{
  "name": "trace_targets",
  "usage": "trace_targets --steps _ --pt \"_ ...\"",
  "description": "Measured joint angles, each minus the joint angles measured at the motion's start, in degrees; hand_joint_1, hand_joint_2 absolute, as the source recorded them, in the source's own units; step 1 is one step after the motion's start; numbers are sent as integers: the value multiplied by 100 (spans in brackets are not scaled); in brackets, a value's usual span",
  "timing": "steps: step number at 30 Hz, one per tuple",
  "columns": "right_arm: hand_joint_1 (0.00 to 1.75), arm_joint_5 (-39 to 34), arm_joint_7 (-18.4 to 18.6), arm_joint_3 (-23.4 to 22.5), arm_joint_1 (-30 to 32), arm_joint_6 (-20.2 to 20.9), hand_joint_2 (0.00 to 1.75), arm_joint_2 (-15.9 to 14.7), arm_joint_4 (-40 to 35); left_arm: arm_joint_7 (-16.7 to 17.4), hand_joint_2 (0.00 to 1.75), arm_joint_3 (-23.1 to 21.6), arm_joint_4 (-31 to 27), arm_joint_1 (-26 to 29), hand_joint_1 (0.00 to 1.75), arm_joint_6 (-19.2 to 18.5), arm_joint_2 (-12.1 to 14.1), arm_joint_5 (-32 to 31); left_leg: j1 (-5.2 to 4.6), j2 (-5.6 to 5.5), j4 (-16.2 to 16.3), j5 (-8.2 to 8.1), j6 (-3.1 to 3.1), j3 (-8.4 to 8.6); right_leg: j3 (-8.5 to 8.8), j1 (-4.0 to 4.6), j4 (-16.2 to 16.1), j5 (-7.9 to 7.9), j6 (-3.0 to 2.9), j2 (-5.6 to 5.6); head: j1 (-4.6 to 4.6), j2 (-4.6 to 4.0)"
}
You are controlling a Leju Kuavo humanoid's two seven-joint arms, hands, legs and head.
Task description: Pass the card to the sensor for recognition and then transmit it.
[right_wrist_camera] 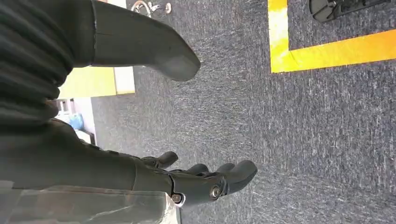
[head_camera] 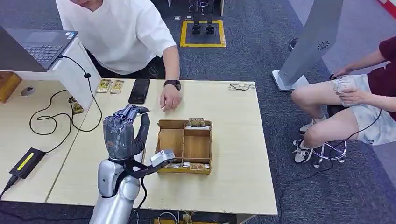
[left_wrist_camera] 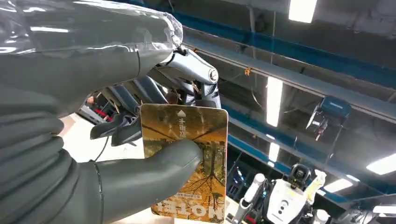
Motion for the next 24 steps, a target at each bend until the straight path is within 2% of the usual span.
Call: trace_targets --steps 11,16,20,24 --pt "0 33 -26 0 -2 -107 175 -114 219 184 175 212 -13 42 175 0 2 -514 0 0 0 0 0 -1 0 0 0 0 0 0 0 0" --pt "0 109 -9 0 -1 -133 175 -173 313 597 175 632 46 124 175 0 20 -1412 0 0 0 0 0 -2 0 0 0 0 0 0 0 0" --pt "0 131 -9 -4 -3 -179 175 -227 378 1207 175 934 179 197 175 0 63 -1676 0 0 0 0 0 -2 0 0 0 0 0 0 2 0" --pt "0 133 -9 -13 -2 -186 175 -254 411 1263 175 1143 229 330 175 0 83 -1670 0 -1 0 0 0 -4 0 0 0 -1 0 -1 0 0"
